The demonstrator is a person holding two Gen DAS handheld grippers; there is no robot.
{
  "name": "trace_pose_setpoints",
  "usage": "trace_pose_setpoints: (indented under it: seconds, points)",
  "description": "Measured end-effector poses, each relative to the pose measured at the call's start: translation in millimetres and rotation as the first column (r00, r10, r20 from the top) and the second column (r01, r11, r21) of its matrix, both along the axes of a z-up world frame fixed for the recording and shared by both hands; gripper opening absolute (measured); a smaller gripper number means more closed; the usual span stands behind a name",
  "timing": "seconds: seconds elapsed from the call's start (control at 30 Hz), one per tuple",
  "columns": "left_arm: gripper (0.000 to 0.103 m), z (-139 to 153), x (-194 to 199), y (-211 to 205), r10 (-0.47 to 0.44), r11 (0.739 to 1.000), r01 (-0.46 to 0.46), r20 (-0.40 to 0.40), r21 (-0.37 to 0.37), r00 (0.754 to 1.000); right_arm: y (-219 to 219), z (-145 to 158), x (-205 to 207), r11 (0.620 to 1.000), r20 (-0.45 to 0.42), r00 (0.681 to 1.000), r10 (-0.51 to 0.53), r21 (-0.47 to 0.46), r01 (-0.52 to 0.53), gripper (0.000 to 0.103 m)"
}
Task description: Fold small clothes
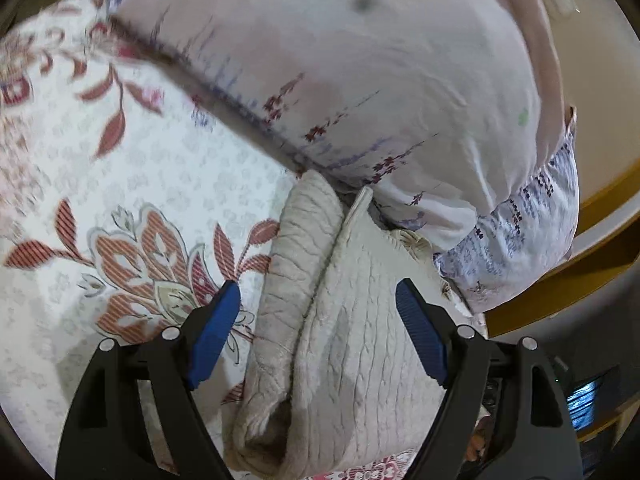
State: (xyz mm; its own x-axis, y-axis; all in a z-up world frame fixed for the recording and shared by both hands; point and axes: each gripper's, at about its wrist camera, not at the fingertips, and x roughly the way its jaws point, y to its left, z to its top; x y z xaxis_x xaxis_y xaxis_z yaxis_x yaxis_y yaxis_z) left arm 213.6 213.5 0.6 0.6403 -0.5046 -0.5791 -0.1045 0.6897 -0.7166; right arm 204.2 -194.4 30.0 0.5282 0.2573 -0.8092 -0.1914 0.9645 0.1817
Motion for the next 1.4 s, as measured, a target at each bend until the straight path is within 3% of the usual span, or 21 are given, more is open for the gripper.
trace_pose_setpoints:
  seconds: [0.13,0.27,0.53,0.63,0.77,1.03,1.17,1.4]
  points:
    - [0.079,-3,3,-5,-0.017,1.000,0.017,0.001,-0.015,1.000,9,-5,0,0.999,0.002,1.000,0.012,-0.047,-0.012,0.046]
    - [0.074,-4,7,-14,-0.035,0.999,0.035,-0.003,-0.013,0.999,7,-4,2,0.999,-0.003,1.000,0.007,-0.035,-0.008,0.046]
    - [0.053,-8,10,-27,-0.052,0.999,0.052,-0.027,-0.005,0.998,7,-5,1,1.000,-0.001,1.000,0.009,-0.025,-0.009,0.047]
    - [0.036,-11,11,-32,-0.067,0.998,0.067,-0.049,-0.001,0.997,7,-5,1,1.000,-0.002,1.000,0.010,-0.020,-0.010,0.047]
    - [0.023,-9,13,-40,-0.079,0.997,0.080,-0.057,0.024,0.995,8,-4,2,1.000,-0.004,1.000,0.018,-0.019,-0.018,0.047]
    - [0.019,42,5,-62,-0.129,0.990,0.134,0.105,-0.039,0.986,7,-2,2,0.999,0.005,1.000,0.028,0.016,-0.028,0.047]
    - [0.019,73,6,-98,-0.193,0.975,0.210,0.193,-0.070,0.962,-13,9,1,0.990,-0.003,1.000,-0.012,0.142,0.012,0.047]
    - [0.019,89,23,-175,-0.304,0.938,0.333,0.235,-0.093,0.923,-59,31,-13,0.980,0.029,0.993,-0.110,0.173,0.103,0.047]
